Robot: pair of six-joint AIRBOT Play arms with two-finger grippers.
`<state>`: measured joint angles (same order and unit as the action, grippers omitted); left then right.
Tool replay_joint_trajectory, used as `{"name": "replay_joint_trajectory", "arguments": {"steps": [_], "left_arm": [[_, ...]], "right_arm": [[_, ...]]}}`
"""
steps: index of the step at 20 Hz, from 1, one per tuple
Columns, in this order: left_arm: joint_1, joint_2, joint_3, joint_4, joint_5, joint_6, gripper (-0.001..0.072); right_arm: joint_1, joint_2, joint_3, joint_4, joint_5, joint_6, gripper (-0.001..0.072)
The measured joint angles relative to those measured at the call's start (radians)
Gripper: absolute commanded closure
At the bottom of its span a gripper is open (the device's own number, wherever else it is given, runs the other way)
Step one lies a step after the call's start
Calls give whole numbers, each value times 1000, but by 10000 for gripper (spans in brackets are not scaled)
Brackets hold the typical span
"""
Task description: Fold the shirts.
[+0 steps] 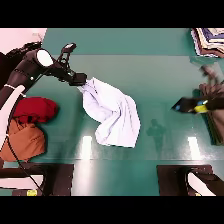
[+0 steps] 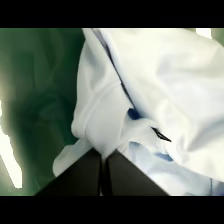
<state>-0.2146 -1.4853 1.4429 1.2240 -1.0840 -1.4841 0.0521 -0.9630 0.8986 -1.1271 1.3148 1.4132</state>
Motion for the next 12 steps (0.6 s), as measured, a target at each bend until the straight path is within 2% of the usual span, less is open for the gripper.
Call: {"name": "replay_joint_trajectory", "arguments": {"steps": [4,9,10,12], "left_arm": [[4,6,15,19,-8,0,682],[6,7,20,26,-18,0,681],[6,7,20,26,-21,0,682],[6,7,21,27,-24,0,681]], "right_arm": [[81,-100,-188,117,-102,-33,266],[263,-270,-204,235,-235,-56,268],[299,-303,-185,253,-249,-58,327],[357,-360,-143,263,-272,-61,547]]}}
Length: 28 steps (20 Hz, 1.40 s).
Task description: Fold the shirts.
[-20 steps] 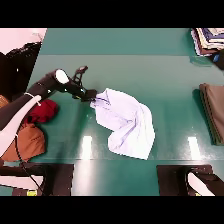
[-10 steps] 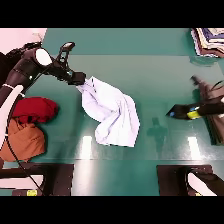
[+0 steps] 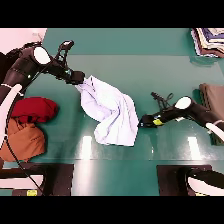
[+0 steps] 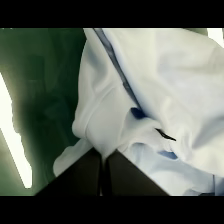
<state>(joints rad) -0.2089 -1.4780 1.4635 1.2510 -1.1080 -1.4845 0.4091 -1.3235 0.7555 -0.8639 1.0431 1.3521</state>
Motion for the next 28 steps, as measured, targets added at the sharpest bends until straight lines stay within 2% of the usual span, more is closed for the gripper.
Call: {"name": "replay_joint_trajectory", "arguments": {"steps": [1,2,3,8,12,16,20,28], "left_arm": [[0,0,0,1,-1,0,681],[0,0,0,1,-4,0,682],[0,0,0,2,-7,0,682],[0,47,26,78,-15,0,682],[0,166,124,219,-2,0,682],[0,320,244,299,77,1,681],[-1,457,343,321,156,2,681],[-1,638,454,290,175,2,682]], "right_arm": [[26,-27,25,0,-13,0,604],[45,-49,47,-2,-21,-1,692],[61,-69,71,-6,-30,-2,699],[44,-67,204,-102,-43,2,701],[-92,52,390,-238,-23,32,701],[-266,183,609,-291,-19,41,701],[-395,294,789,-296,-10,29,701],[-542,435,1054,-307,31,-1,701]]}}
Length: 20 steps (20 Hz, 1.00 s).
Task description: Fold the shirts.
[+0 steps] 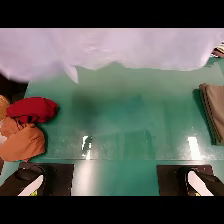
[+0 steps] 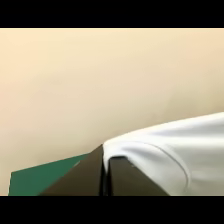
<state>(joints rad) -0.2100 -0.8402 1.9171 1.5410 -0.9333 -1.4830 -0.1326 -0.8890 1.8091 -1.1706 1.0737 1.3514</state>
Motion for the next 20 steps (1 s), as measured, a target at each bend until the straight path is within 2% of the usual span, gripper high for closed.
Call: {"name": "replay_joint_trajectory", "arguments": {"steps": [4,7,11,13,16,20], "left_arm": [[0,29,93,-109,-53,0,682],[1,28,96,-188,-164,-13,682],[1,-26,-85,-225,-371,-47,682],[1,-62,-230,-232,-408,-50,682],[2,-156,-453,-209,-368,-40,681],[2,-350,-583,-135,-151,-33,682]], "right_arm": [[-96,45,81,-7,43,-8,701],[-145,30,127,-15,112,-10,701],[-102,-82,137,-19,221,-10,701],[-36,-176,92,-26,264,-10,701],[69,-328,-6,-95,289,-6,701],[165,-537,-103,-192,228,8,700]]}}
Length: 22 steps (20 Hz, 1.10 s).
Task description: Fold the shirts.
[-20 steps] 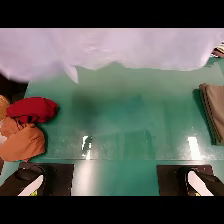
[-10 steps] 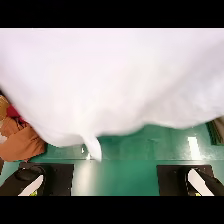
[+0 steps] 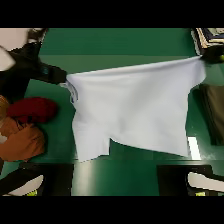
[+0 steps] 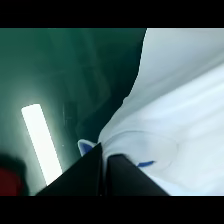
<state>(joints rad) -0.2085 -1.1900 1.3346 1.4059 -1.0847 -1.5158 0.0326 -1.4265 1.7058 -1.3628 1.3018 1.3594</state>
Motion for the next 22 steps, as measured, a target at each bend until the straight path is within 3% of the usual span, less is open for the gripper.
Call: {"name": "replay_joint_trajectory", "arguments": {"steps": [6,7,8,9,13,17,22], "left_arm": [[4,-262,-12,47,309,3,680],[9,-288,-9,50,348,2,625],[13,-306,-7,53,367,-7,362],[20,-319,-5,57,394,-24,198],[52,-337,23,57,372,-88,208],[122,-298,72,56,143,-84,208],[209,-141,-45,23,-74,-29,208]], "right_arm": [[49,-204,-35,-36,-200,57,698],[52,-223,-37,-34,-223,64,693],[52,-237,-39,-26,-240,69,554],[53,-249,-39,-14,-253,71,390],[36,-263,-24,51,-267,78,376],[-11,-218,-55,164,-176,39,378],[-82,-39,-290,287,-83,-58,378]]}}
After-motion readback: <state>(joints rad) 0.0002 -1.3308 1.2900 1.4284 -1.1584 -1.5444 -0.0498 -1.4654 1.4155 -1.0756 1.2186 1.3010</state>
